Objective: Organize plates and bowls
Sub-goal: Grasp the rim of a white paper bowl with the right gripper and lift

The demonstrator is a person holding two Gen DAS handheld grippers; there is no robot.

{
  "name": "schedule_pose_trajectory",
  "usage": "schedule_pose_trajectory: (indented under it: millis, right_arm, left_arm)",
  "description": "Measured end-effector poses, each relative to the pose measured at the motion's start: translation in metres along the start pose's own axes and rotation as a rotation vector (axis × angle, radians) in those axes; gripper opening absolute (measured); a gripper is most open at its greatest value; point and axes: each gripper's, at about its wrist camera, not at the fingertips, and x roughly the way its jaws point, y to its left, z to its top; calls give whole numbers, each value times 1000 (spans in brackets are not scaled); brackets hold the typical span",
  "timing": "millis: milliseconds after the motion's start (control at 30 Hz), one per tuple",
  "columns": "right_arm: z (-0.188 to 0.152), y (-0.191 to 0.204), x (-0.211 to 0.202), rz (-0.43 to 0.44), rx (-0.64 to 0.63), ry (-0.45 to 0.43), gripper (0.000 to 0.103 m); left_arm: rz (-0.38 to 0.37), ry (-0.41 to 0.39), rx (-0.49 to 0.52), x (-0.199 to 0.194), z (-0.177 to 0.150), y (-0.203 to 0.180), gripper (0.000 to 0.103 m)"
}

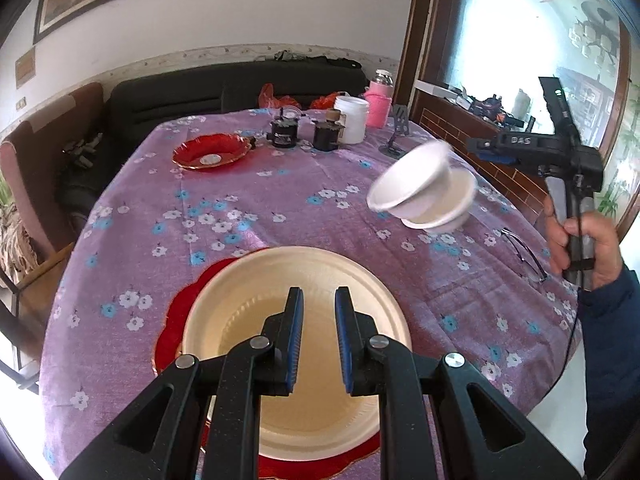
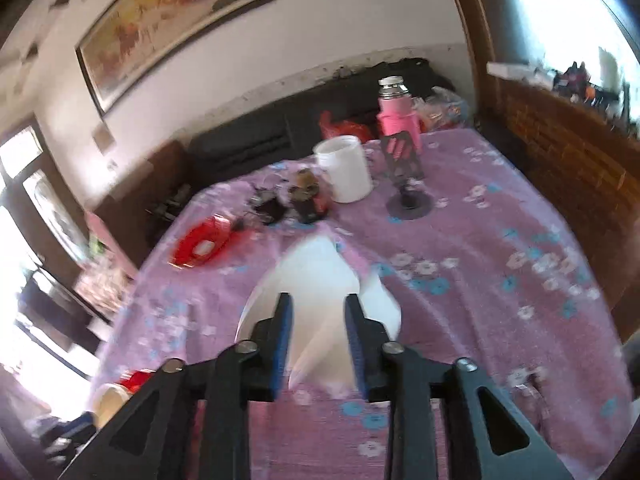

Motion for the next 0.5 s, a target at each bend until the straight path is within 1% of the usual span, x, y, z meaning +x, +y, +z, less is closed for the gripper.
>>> schedule_pose_trajectory:
  millis: [33, 100, 133, 200, 267, 300, 367, 400, 433, 500]
  right_arm:
    - [-1, -4, 4, -16, 5, 14, 39]
    - [-2, -18, 18, -81, 23, 43, 41]
    - [-6, -27, 23, -80, 54, 68, 41]
    - [-11, -40, 30, -26, 115, 88, 41]
    - [-12, -46, 37, -2, 168, 100, 41]
    - [-13, -42, 38, 16, 180, 98, 41]
    - [-12, -15, 41, 72, 127, 113, 41]
    - [-10, -6, 40, 108, 119, 107, 41]
    - [-5, -3, 32, 145, 149, 79, 41]
    - [5, -11, 24, 141, 184, 51, 41]
  left_arm:
    - [-4, 5, 2, 1, 1, -1, 15]
    - [0, 6, 9, 2, 1, -3, 15]
    - [-4, 6, 9, 1, 1, -4, 15]
    - [-7, 4, 12, 1, 0, -5, 15]
    - [-6, 13, 8, 4, 1, -5, 15]
    - [-12, 18, 6, 5, 1, -5, 15]
    - [-10, 17, 7, 6, 1, -6, 15]
    - [-9, 16, 8, 5, 1, -6, 15]
    - [-10, 17, 7, 4, 1, -6, 15]
    - [-4, 16, 4, 1, 1, -3, 15]
